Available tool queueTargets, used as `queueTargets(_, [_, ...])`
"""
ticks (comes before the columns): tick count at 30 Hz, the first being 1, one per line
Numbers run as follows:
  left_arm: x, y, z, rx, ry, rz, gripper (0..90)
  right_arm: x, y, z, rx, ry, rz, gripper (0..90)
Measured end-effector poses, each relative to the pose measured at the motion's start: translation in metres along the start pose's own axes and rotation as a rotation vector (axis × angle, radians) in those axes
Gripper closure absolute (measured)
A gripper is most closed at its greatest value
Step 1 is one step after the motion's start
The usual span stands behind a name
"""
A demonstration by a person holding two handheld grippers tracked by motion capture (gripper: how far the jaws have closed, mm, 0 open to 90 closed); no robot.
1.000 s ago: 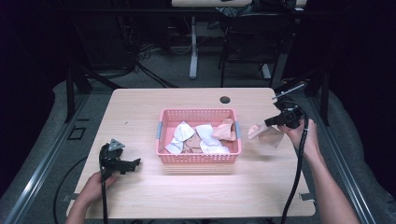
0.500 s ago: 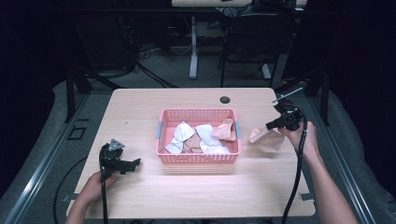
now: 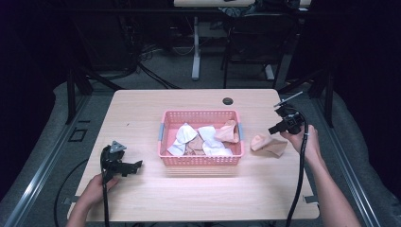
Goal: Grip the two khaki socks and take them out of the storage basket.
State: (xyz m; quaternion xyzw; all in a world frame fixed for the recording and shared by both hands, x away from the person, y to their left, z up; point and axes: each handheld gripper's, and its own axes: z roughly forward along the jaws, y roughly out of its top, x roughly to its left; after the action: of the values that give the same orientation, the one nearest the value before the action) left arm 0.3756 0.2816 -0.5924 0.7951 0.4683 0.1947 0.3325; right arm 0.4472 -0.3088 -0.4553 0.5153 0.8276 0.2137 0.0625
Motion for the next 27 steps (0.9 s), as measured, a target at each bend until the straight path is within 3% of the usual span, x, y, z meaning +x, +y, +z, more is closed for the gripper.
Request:
queueTargets(6, [0.000,0.000,0.000,0.000,0.000,0.000,0.0,0.000,0.000,0.000,-0.002,-0.001,0.006,67.0])
queueTargets(8, [0.000,0.000,0.000,0.000,0.000,0.000,0.0,0.002,0.000,0.000,-0.003,0.017,-0.002,55.6])
queueTargets(11, [0.000,0.000,0.000,0.000,0.000,0.000,0.0,0.005,0.000,-0.003,-0.018,0.019,-0.009,42.8])
queueTargets(15, [0.000,0.000,0.000,0.000,0.000,0.000,0.0,0.011,0.002,-0.008,-0.044,0.057,-0.004,28.4])
queueTargets(19, [0.000,0.000,0.000,0.000,0.000,0.000,0.0,0.019,0.004,-0.013,-0.075,0.070,-0.037,18.4])
queueTargets(27, [0.000,0.000,0.000,0.002,-0.002,0.001,0.0,0.039,0.011,-0.018,-0.099,0.129,-0.077,15.0])
